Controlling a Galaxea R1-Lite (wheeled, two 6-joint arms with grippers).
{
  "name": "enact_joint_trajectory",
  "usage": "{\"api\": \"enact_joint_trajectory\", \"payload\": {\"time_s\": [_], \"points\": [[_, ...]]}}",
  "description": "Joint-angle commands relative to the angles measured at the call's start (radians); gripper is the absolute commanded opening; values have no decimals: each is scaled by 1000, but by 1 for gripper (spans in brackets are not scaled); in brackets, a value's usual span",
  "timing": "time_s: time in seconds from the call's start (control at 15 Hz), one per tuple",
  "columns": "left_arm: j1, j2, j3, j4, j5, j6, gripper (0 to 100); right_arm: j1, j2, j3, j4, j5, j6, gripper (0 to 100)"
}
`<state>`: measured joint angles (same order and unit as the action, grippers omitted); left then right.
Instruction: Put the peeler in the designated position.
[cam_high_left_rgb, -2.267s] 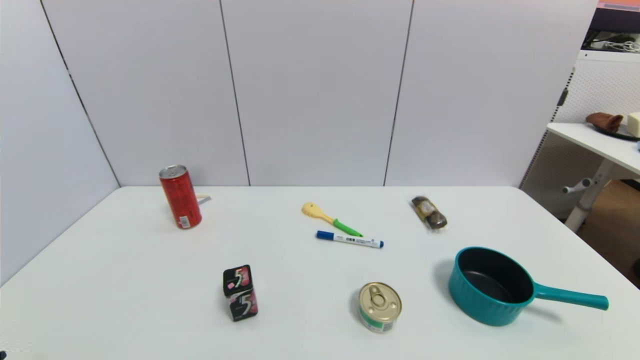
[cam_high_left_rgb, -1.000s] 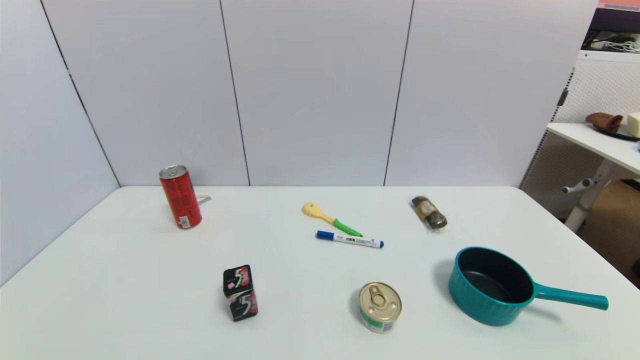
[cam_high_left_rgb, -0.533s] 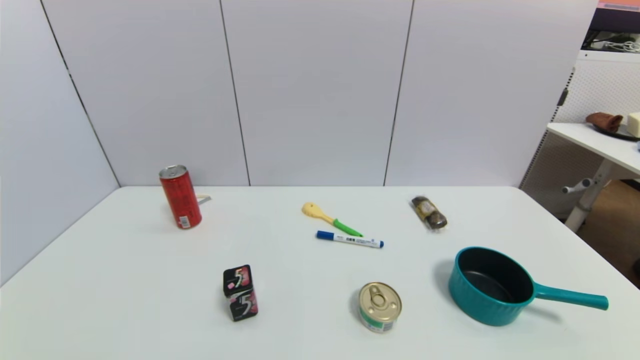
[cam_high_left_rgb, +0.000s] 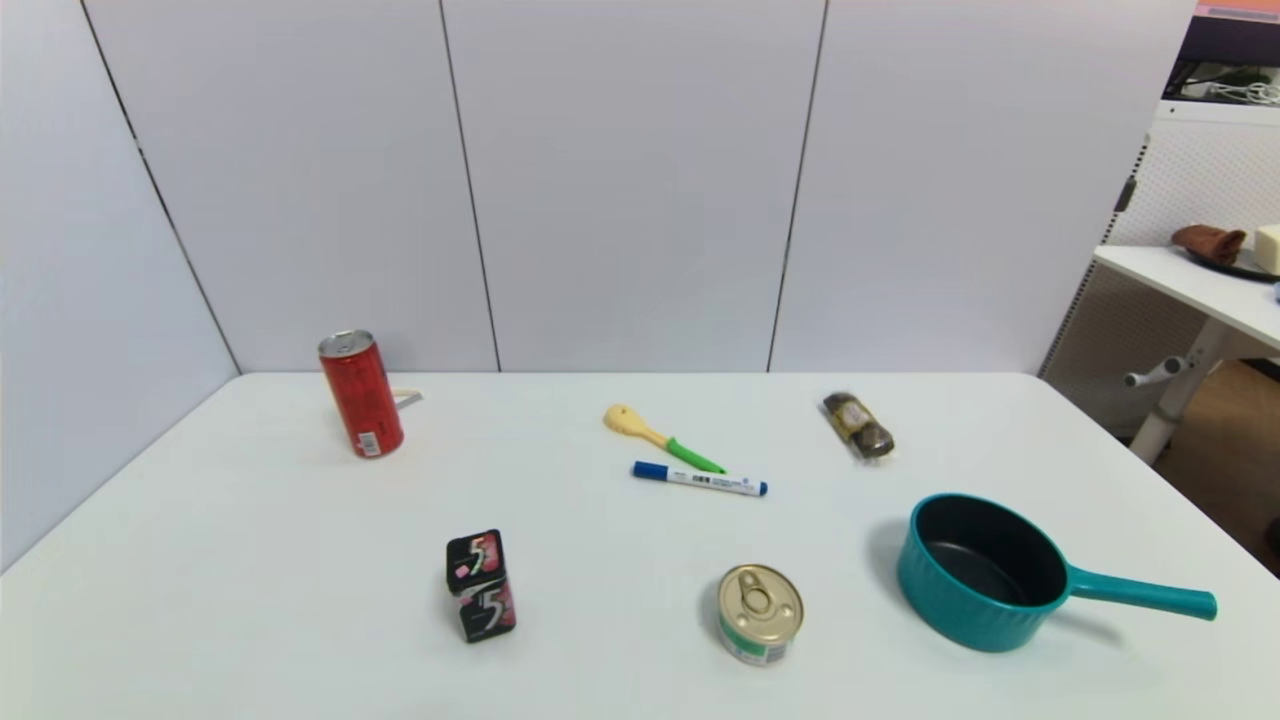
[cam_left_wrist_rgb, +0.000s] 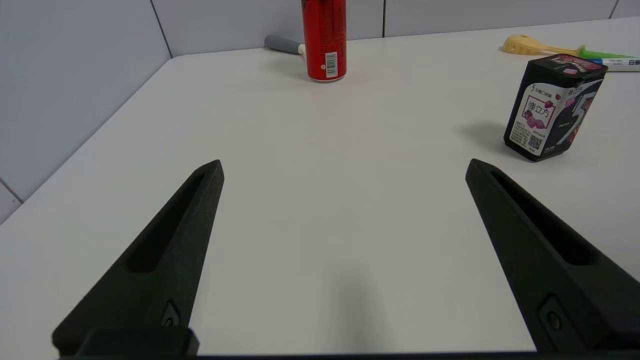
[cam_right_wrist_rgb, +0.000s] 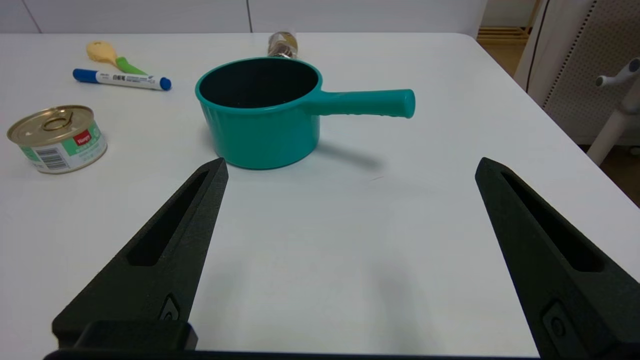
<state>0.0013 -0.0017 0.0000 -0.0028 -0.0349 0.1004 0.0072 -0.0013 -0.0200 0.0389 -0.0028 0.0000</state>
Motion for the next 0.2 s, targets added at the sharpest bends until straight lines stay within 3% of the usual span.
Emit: {"api": "enact_joint_trajectory", "payload": {"time_s": [0.07, 0.2], "points": [[0, 2, 0, 0, 0, -1, 100, 0, 0, 0, 1, 1, 0, 100], [0, 2, 0, 0, 0, 1, 100, 0, 0, 0, 1, 1, 0, 100]]}}
